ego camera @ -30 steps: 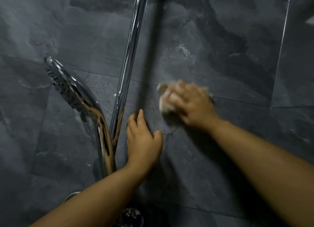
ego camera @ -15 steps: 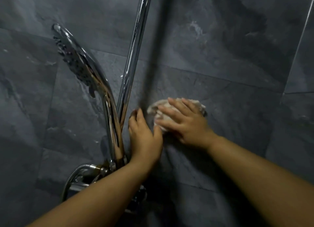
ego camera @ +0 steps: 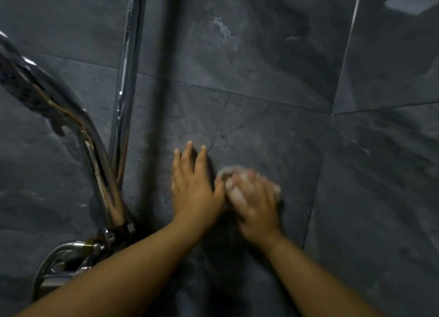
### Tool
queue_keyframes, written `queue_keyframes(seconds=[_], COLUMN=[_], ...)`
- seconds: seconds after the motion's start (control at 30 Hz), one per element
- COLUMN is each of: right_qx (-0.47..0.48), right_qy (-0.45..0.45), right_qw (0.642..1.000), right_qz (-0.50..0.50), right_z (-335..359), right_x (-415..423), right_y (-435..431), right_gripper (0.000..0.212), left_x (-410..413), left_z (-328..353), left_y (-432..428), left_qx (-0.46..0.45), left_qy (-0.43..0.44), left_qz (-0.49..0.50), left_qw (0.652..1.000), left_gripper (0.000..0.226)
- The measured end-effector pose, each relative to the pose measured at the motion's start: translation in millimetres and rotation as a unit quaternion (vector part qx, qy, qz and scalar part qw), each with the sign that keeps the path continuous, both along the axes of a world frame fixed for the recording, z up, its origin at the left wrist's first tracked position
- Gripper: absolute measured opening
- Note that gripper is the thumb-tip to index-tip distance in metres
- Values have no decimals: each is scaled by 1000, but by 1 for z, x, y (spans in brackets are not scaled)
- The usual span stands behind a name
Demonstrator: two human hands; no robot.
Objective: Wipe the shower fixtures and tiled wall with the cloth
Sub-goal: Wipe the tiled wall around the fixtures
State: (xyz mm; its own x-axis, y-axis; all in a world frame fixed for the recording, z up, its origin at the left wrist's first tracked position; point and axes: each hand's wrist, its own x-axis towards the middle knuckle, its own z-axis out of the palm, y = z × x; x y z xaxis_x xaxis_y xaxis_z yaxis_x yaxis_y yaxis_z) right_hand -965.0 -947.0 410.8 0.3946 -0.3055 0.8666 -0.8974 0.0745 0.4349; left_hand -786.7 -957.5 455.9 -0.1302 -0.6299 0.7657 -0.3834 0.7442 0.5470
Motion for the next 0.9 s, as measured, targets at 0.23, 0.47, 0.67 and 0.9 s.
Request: queue_keyframes(seconds=[0.23, 0.47, 0.67, 0.9], right_qx=[-59, -178, -193, -136], right_qy=[-77, -240, -224, -281], right_qw=[993, 952, 954, 946], right_qz=[-64, -69, -58, -88], right_z=[81, 165, 5, -89], right_x=[-34, -40, -49, -32], right_y=[21, 17, 15, 23], right_gripper=[57, 55, 48, 43], left_x=[-21, -41, -43, -27], left_z=[3, 2, -38, -67], left_y=[-1, -10, -17, -14], left_qx=[-168, -177, -215, -195], left_qy=[-92, -96, -112, -107], left_qz=[16, 19, 36, 24], left_qw=[981, 979, 969, 975], left_gripper=[68, 72, 67, 67])
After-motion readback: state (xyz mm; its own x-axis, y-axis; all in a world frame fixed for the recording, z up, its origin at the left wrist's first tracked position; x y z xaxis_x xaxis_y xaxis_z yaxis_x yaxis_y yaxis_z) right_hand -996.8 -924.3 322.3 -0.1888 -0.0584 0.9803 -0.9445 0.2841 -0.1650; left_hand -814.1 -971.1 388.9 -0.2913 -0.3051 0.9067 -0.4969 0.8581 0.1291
